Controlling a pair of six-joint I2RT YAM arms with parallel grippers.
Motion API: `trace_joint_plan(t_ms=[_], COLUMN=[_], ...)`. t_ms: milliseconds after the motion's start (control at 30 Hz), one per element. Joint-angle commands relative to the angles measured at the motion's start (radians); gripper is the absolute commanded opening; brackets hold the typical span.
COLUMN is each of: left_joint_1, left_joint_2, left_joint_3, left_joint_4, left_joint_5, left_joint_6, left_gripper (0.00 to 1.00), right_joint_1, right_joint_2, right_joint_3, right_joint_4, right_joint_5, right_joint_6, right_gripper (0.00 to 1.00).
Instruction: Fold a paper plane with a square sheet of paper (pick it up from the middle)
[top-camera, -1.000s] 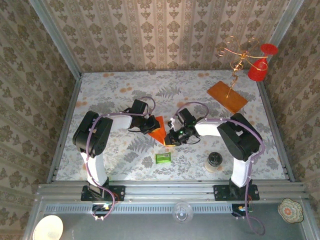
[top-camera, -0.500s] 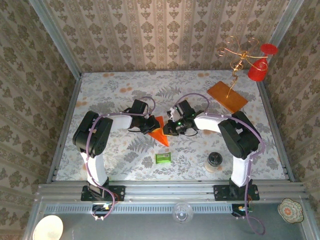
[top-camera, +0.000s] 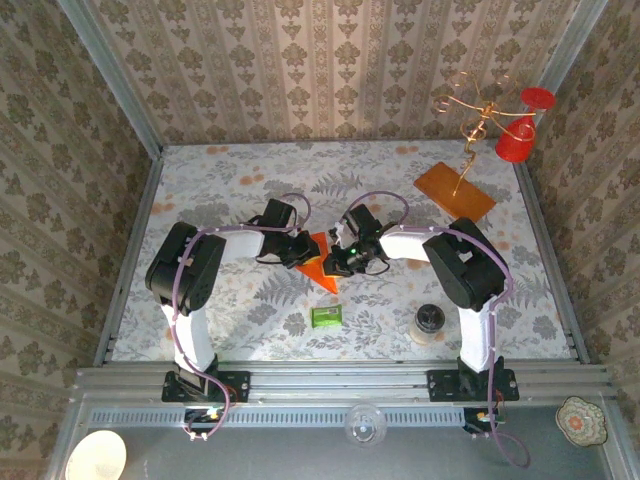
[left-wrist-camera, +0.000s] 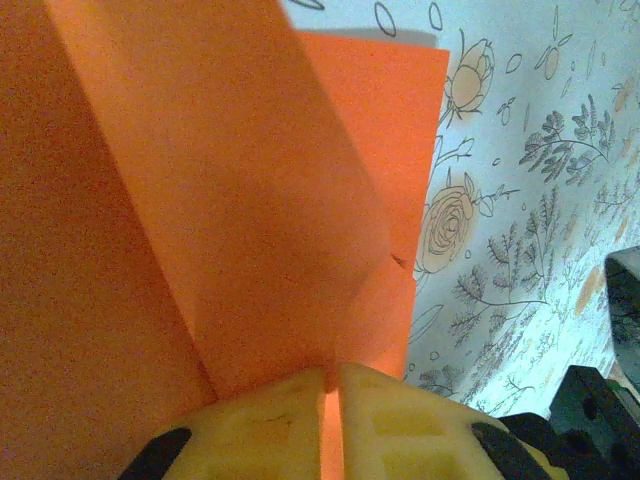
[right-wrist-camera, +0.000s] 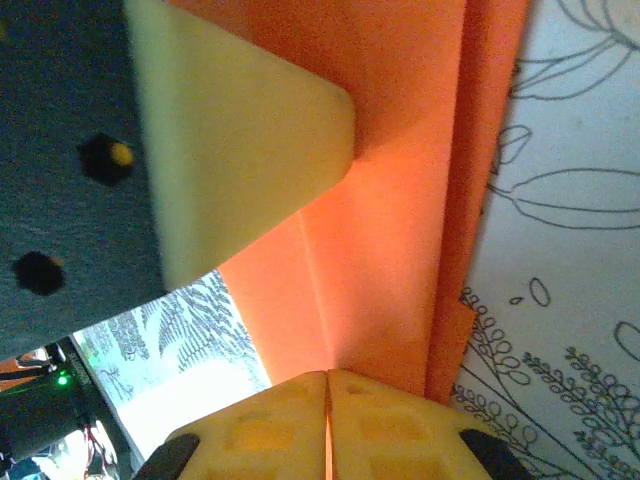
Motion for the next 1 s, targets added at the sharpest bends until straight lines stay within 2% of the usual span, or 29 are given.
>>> trace_joint_plan(t_ms=[0,233,600,967], left_joint_1=[-0.004,-0.003,0.042,0.218], left_joint_2=[0.012,-0.025,0.069,0.153], left_joint_3=[0.005,0.035,0.089,0.225], left_joint_4=[-0.038,-0.051,-0.11,-0.227], left_joint_5=[0.0,-0.014,-0.042,-0.055], left_joint_6=[0.002,0.037,0.13,0.263], left_gripper=[0.14,0.14,0.14,0.15], right_joint_1=[0.005,0.005,0.004,-0.009], right_joint_2=[0.021,0.023,0.034,0.031], right_joint_3=[-0.016,-0.023,-0.027,-0.049], right_joint_4=[-0.073,-0.171,-0.264,-0.29], right_joint_5=[0.041,0.12,0.208,0.259], right_joint_6=[-0.046,-0.121,-0.182,-0.198], right_gripper=[0.11,0.1,0.09,0.08])
